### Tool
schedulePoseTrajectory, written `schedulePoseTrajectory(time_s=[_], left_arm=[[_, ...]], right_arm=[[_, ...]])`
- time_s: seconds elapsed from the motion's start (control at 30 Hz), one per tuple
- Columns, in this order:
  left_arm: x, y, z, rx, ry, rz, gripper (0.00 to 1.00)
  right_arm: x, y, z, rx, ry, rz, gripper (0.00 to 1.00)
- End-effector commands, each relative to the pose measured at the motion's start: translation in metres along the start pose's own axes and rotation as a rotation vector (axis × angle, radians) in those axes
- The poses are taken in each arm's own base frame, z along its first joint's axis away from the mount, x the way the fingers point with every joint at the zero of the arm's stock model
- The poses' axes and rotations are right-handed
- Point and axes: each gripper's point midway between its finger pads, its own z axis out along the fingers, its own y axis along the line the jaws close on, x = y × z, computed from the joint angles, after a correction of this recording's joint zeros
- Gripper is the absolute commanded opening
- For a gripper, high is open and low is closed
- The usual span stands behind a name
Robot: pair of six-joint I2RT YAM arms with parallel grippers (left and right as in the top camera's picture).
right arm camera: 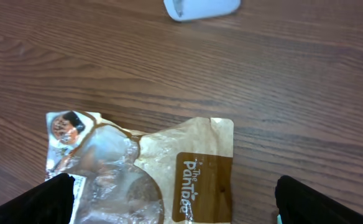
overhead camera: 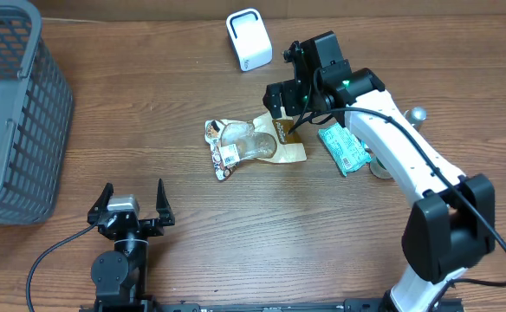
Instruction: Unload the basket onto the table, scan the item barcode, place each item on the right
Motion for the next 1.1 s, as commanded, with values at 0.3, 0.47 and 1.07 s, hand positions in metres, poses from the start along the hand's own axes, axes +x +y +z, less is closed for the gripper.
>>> schedulePoseTrajectory(time_s=[0.3, 0.47, 1.07], left_arm=[[-0.001, -0.004, 0.0, 0.021, -0.007, 0.015, 1.0], [-0.001, -0.004, 0.0, 0.021, -0.008, 0.015, 1.0], [-0.001, -0.004, 0.0, 0.021, -0.008, 0.015, 0.99]], right_arm=[[-0.056, 0.044, -0.216, -0.077, -0.484, -0.075, 1.0], [-0.051, 0.054, -0.29, -0.101, -0.639, -0.097, 1.0], [0.105, -0.034, -0.42, 0.315, -0.695, 0.137, 1.0]])
